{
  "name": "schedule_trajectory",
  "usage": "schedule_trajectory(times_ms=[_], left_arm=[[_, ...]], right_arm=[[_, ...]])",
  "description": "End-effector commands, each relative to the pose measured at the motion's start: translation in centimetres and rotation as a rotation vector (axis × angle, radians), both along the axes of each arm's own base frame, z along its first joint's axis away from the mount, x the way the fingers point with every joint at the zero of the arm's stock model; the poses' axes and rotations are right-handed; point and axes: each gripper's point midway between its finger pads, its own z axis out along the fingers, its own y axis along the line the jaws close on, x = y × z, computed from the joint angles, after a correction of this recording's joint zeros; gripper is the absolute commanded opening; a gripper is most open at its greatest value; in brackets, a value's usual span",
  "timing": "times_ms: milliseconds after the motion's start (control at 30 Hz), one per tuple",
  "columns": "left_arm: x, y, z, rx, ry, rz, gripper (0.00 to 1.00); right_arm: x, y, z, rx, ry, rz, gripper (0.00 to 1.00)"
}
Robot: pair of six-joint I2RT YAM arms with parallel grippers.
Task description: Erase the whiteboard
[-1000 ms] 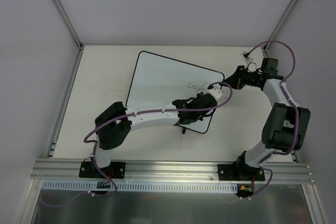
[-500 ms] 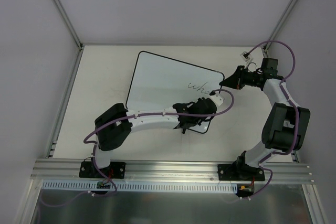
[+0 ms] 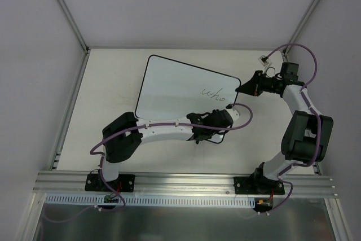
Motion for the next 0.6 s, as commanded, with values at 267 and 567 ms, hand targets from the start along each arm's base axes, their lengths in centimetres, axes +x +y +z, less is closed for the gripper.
schedule_trajectory(times_ms=[267,567], left_arm=[[7.9,1.1,5.3,0.033,-0.158,0.113,0.0],[7.1,-1.7,4.5,0.022,-0.114,-0.006,0.0]], right_arm=[[1.0,-0.2,-0.4,-0.094,-0.108,0.006,0.0],[1.0,-0.2,-0.6,-0.094,-0.102,0.004,0.0]])
